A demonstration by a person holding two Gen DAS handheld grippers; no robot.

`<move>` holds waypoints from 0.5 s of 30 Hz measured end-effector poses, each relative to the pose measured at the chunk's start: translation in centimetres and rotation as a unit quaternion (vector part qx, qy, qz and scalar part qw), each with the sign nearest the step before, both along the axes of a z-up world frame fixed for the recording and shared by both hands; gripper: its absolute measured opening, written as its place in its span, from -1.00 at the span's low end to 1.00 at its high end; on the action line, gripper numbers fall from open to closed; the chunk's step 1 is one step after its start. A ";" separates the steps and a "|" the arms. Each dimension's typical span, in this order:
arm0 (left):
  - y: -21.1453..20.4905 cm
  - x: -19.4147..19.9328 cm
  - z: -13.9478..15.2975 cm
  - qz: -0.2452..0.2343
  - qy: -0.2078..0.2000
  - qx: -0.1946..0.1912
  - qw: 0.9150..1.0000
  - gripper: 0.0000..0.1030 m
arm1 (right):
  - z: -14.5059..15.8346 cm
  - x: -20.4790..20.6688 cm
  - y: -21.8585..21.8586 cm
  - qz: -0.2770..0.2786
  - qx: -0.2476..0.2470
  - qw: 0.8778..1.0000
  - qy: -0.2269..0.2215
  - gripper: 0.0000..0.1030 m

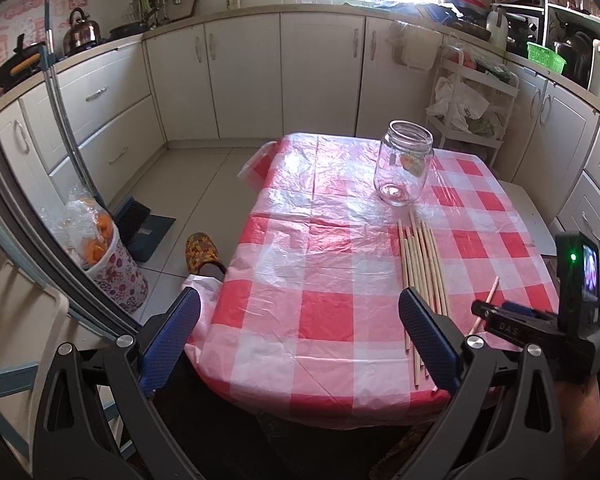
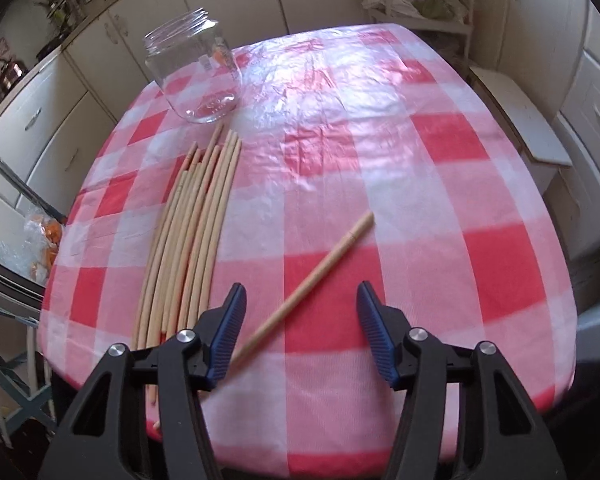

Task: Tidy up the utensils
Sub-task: 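Lower the right gripper onto the loose wooden stick and close it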

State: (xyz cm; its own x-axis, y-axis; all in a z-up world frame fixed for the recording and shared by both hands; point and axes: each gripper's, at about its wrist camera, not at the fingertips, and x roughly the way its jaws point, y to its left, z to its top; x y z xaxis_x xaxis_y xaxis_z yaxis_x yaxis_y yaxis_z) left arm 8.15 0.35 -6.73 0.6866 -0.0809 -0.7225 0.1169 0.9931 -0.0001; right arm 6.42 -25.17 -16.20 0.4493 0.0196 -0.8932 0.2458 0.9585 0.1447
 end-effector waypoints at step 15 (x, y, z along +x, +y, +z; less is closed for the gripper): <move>-3.5 4.4 -3.7 -0.045 0.045 -0.010 0.998 0.85 | 0.2 1.4 -1.2 0.047 0.037 0.998 0.018 -0.44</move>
